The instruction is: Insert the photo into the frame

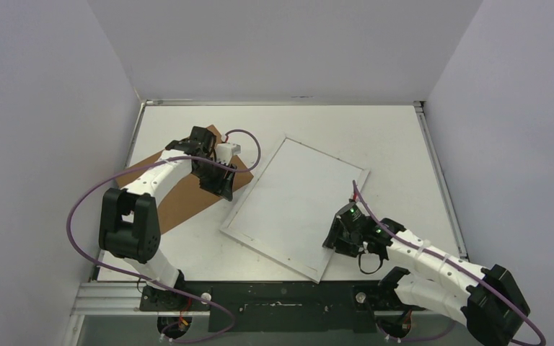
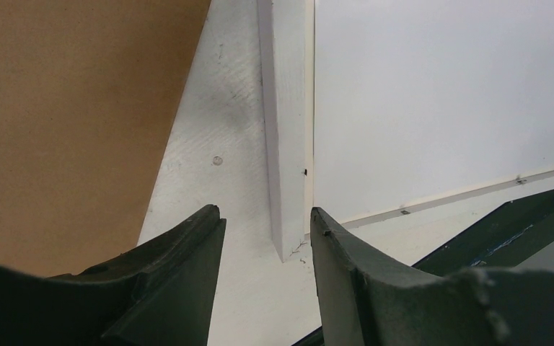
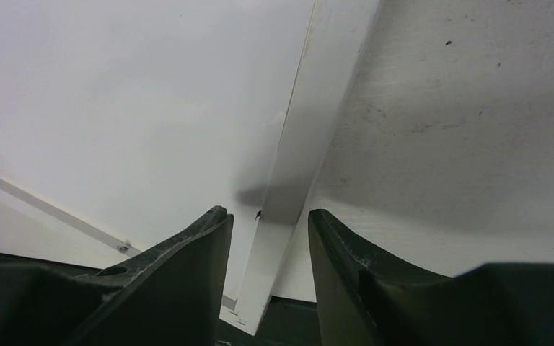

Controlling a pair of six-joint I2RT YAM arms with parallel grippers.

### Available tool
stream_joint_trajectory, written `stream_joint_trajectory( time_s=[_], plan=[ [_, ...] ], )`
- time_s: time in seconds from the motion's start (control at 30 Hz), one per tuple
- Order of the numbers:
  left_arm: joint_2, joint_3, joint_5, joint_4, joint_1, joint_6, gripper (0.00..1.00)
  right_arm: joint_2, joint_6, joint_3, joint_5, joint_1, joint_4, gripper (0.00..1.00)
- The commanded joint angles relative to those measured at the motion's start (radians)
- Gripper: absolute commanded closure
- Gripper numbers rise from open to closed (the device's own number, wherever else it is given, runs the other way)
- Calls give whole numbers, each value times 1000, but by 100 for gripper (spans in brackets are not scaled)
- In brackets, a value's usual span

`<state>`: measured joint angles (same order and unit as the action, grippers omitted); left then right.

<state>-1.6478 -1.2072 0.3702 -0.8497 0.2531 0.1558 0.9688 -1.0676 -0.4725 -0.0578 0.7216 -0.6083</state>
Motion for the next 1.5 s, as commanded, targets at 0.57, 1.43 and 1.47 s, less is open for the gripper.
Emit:
stream_joint_trajectory(
  time_s=[0.57, 1.43, 1.47],
  plan=[
    [29, -25, 2, -11, -11, 18, 55, 7, -30, 27, 17, 6, 74, 95],
    [-73, -341, 54, -508, -536, 405, 34, 822, 572, -1141, 163, -17, 257, 15],
    [-84, -353, 81, -526, -584, 413, 1, 893, 589, -1211, 146, -18, 251, 15]
  ],
)
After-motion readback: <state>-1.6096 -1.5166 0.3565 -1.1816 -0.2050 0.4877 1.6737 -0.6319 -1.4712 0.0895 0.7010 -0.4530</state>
